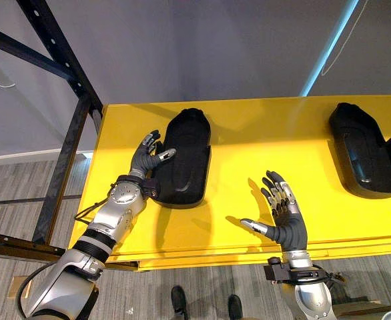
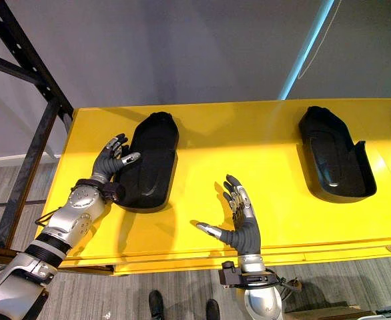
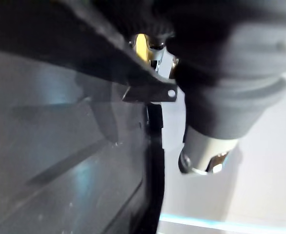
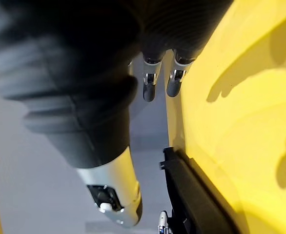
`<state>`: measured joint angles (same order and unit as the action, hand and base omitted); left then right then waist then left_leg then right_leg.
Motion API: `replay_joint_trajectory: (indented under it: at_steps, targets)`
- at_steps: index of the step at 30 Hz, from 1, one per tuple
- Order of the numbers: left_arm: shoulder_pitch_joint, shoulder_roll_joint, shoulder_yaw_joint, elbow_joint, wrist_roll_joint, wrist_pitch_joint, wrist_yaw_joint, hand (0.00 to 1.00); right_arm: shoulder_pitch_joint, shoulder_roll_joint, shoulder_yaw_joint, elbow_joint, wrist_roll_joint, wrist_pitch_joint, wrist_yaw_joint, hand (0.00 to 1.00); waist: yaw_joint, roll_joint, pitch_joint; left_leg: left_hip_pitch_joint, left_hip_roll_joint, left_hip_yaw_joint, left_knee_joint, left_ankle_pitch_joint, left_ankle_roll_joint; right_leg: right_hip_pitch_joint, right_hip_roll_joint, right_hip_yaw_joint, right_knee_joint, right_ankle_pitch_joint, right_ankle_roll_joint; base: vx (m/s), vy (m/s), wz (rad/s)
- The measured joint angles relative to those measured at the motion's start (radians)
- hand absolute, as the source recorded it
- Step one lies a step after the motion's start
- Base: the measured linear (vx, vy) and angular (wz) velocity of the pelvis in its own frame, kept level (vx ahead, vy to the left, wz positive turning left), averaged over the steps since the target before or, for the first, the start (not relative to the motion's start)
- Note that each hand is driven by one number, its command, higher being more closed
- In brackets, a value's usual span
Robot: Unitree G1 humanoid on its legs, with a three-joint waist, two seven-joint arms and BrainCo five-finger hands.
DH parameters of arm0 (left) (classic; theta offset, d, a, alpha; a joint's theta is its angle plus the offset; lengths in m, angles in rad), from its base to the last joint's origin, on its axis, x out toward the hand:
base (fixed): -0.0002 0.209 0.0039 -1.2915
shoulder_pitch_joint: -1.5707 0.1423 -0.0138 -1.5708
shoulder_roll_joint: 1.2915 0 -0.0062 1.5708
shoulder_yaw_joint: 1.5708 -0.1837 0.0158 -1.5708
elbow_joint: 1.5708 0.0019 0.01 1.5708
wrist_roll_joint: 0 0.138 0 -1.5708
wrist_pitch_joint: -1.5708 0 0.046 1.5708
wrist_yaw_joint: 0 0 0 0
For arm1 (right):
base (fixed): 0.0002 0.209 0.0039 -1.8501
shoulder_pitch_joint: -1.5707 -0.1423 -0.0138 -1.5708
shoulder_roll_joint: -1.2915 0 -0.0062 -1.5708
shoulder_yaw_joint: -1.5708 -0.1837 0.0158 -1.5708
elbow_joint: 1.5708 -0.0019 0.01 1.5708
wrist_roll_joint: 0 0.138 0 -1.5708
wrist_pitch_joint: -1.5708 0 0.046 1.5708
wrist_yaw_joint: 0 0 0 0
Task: Walk over and take plastic housings, then place them on the shelf
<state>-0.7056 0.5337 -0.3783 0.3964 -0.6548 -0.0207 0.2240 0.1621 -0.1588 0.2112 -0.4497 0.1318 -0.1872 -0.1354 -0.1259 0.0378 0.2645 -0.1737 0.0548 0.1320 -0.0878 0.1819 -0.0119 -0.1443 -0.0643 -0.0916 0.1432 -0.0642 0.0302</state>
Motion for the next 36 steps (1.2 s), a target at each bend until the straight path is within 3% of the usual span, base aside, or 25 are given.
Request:
replay_joint_trajectory:
  at_steps: [5, 9, 14, 18, 21, 29, 30, 36]
  targets:
    - [0.017, -0.059, 0.008, -0.032, -0.032, 0.012, 0.035, 0.00, 0.003, 0.001, 0.006, 0.014, -0.002, 0.015, 0.006, 0.00, 0.000, 0.002, -0.003, 0.013, -0.001, -0.012, -0.003, 0.004, 0.004, 0.017, 0.000, -0.008, -0.001, 0.001, 0.002, -0.05, 0.005, 0.06]
    - [0.056, -0.130, 0.072, -0.071, -0.027, 0.027, 0.071, 0.00, 0.006, 0.010, 0.006, 0.038, -0.003, 0.021, 0.010, 0.00, -0.003, 0.008, -0.041, 0.025, -0.005, -0.026, -0.003, 0.004, 0.004, 0.043, -0.001, -0.027, -0.015, 0.003, 0.004, -0.02, 0.002, 0.11]
    - [0.096, -0.199, 0.194, -0.242, 0.151, 0.034, 0.115, 0.00, -0.007, 0.020, 0.000, 0.039, -0.050, 0.021, 0.010, 0.00, 0.005, 0.020, -0.081, 0.055, -0.006, -0.032, -0.003, 0.005, 0.003, 0.078, -0.001, -0.032, -0.021, 0.003, 0.004, -0.03, -0.003, 0.03]
    - [0.199, -0.283, 0.270, -0.472, 0.429, 0.023, 0.180, 0.00, -0.015, 0.042, -0.035, 0.040, -0.103, 0.021, 0.007, 0.00, 0.007, 0.036, -0.133, 0.068, -0.005, -0.048, -0.004, 0.004, 0.001, 0.102, -0.001, -0.048, -0.032, 0.003, 0.004, -0.04, -0.002, 0.10]
    - [0.328, -0.339, 0.284, -0.646, 0.548, -0.004, 0.216, 0.00, -0.029, 0.056, -0.057, 0.040, -0.112, 0.020, -0.005, 0.00, 0.017, 0.039, -0.148, 0.090, -0.003, -0.052, -0.004, -0.004, -0.009, 0.129, 0.001, -0.055, -0.048, 0.001, 0.007, -0.06, -0.005, 0.06]
    - [0.806, -0.441, 0.269, -0.972, 0.648, -0.093, 0.189, 0.00, -0.013, 0.102, -0.134, 0.040, -0.139, 0.007, -0.009, 0.00, 0.050, 0.034, -0.189, 0.088, -0.006, -0.071, -0.005, -0.008, -0.013, 0.156, 0.002, -0.076, -0.086, 0.004, 0.015, -0.01, 0.000, 0.08]
    - [0.855, -0.454, 0.268, -0.977, 0.666, -0.106, 0.178, 1.00, -0.001, 0.102, -0.142, 0.040, -0.142, 0.005, -0.010, 0.00, 0.057, 0.033, -0.190, 0.086, -0.007, -0.076, -0.005, -0.008, -0.013, 0.159, 0.001, -0.085, -0.089, 0.004, 0.015, 0.00, -0.003, 0.20]
    - [1.020, -0.470, 0.270, -0.959, 0.671, -0.132, 0.111, 1.00, 0.014, 0.134, -0.212, 0.040, -0.145, -0.015, -0.011, 0.00, 0.081, 0.016, -0.199, 0.052, -0.007, -0.081, -0.005, -0.008, -0.014, 0.139, 0.002, -0.091, -0.101, 0.006, 0.018, 0.01, -0.001, 0.04]
